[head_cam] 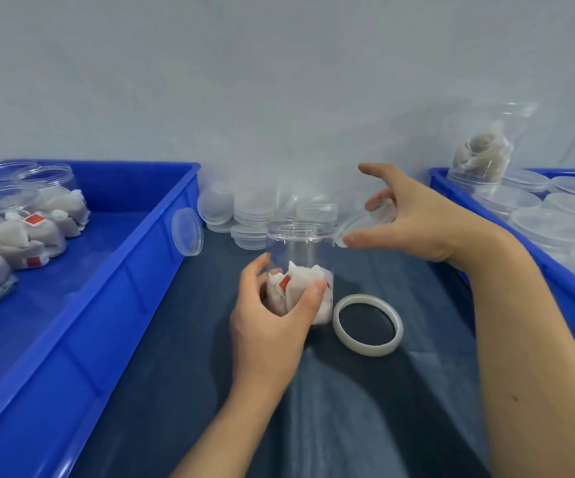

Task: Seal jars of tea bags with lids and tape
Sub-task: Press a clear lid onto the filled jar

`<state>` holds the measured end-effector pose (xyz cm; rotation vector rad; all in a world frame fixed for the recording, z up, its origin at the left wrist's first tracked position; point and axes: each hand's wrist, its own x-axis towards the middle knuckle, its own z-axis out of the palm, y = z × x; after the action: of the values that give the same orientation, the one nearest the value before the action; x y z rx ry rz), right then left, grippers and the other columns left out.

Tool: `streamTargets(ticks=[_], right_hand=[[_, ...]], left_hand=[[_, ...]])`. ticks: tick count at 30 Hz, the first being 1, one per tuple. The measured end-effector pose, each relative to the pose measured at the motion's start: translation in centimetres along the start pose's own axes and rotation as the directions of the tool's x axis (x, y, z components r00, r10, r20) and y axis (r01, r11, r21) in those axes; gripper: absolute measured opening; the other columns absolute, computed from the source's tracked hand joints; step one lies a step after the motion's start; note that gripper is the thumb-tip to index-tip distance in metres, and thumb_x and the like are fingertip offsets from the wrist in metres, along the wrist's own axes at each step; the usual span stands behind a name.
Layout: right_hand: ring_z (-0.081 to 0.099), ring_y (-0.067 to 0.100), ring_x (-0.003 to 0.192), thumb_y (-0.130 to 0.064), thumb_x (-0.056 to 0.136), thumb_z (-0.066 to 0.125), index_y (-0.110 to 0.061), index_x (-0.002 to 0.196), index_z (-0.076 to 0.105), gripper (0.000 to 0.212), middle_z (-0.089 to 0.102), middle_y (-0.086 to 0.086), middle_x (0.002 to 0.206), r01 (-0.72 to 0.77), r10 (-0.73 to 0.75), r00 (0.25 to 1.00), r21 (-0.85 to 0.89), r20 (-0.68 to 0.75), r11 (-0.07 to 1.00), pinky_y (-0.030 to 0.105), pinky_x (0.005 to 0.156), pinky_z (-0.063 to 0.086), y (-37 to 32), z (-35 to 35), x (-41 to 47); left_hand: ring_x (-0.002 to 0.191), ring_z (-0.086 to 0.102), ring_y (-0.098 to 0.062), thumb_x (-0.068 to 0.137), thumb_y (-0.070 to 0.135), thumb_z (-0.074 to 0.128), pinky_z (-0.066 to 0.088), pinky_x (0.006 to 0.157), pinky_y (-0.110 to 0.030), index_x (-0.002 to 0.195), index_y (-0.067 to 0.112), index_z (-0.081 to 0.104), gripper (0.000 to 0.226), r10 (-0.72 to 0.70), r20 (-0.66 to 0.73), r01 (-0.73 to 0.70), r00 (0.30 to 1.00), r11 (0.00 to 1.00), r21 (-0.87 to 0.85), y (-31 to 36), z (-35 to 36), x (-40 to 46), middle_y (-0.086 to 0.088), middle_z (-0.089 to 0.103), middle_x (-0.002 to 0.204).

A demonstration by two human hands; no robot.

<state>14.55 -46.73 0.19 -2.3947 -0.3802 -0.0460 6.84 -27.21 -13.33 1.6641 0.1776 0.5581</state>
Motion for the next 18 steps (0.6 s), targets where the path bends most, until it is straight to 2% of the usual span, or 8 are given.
streamTargets(ticks=[3, 4, 7, 10, 14, 18], right_hand=[[0.064, -0.002, 0.095, -0.055, 0.071, 0.090, -0.055, 0.154, 0.029, 0.103, 0.059, -0.013, 0.124, 0.048, -0.048, 0.999, 0.044, -0.020, 0.998, 0.018, 0.079, 0.046, -0.1, -0.6, -0.5], [0.064, -0.004, 0.095, -0.056, 0.072, 0.089, -0.055, 0.153, 0.031, 0.100, 0.059, -0.012, 0.125, 0.061, -0.059, 0.998, 0.072, -0.032, 0.996, 0.020, 0.080, 0.048, -0.1, -0.6, -0.6], [0.069, 0.001, 0.102, -0.062, 0.074, 0.086, -0.053, 0.154, 0.033, 0.097, 0.057, -0.011, 0.126, 0.063, -0.051, 0.996, 0.179, -0.071, 0.982, 0.029, 0.087, 0.057, -0.2, -0.2, -0.6], [0.072, 0.011, 0.104, -0.072, 0.067, 0.082, -0.048, 0.155, 0.032, 0.104, 0.058, -0.009, 0.127, 0.043, -0.026, 0.997, 0.252, -0.070, 0.967, 0.037, 0.088, 0.063, -0.3, 0.5, -0.4], [0.071, 0.005, 0.105, -0.075, 0.066, 0.077, -0.045, 0.156, 0.036, 0.103, 0.065, -0.019, 0.116, 0.056, -0.061, 0.998, 0.182, 0.026, 0.982, 0.035, 0.090, 0.060, -0.7, 1.1, 0.0], [0.065, -0.002, 0.112, -0.076, 0.071, 0.073, -0.048, 0.142, 0.056, 0.079, 0.064, -0.022, 0.120, 0.067, -0.080, 0.988, 0.103, 0.129, 0.992, 0.031, 0.100, 0.053, -1.2, 1.3, 0.1]], left_hand=[[0.108, 0.063, 0.016, 0.063, 0.072, 0.078, 0.048, 0.082, -0.005, 0.124, 0.059, 0.057, 0.066, 0.011, 0.002, -0.011, 1.000, 1.000, -0.016, 0.1, -0.1, 0.0, 0.043, 0.065, 0.114], [0.109, 0.064, 0.013, 0.064, 0.071, 0.078, 0.050, 0.086, -0.008, 0.128, 0.058, 0.058, 0.068, 0.017, 0.011, -0.017, 1.000, 1.000, -0.013, 0.2, -0.1, 0.0, 0.039, 0.067, 0.115], [0.116, 0.066, 0.005, 0.065, 0.073, 0.080, 0.056, 0.101, -0.032, 0.141, 0.046, 0.058, 0.083, 0.026, 0.047, -0.025, 0.999, 1.000, -0.009, 0.3, -0.1, -0.3, 0.026, 0.071, 0.121], [0.117, 0.067, 0.000, 0.063, 0.072, 0.082, 0.057, 0.102, -0.039, 0.140, 0.050, 0.057, 0.084, 0.038, 0.075, -0.039, 0.996, 0.999, 0.008, 0.5, -0.1, -0.5, 0.024, 0.072, 0.120], [0.119, 0.065, -0.002, 0.057, 0.072, 0.082, 0.056, 0.102, -0.039, 0.139, 0.054, 0.057, 0.087, 0.066, 0.099, -0.072, 0.993, 0.996, 0.053, 0.7, -0.1, -0.7, 0.019, 0.069, 0.122], [0.118, 0.066, -0.004, 0.058, 0.071, 0.085, 0.057, 0.102, -0.040, 0.139, 0.056, 0.057, 0.086, 0.076, 0.127, -0.083, 0.989, 0.995, 0.052, 0.7, 0.0, -0.9, 0.017, 0.069, 0.123]])
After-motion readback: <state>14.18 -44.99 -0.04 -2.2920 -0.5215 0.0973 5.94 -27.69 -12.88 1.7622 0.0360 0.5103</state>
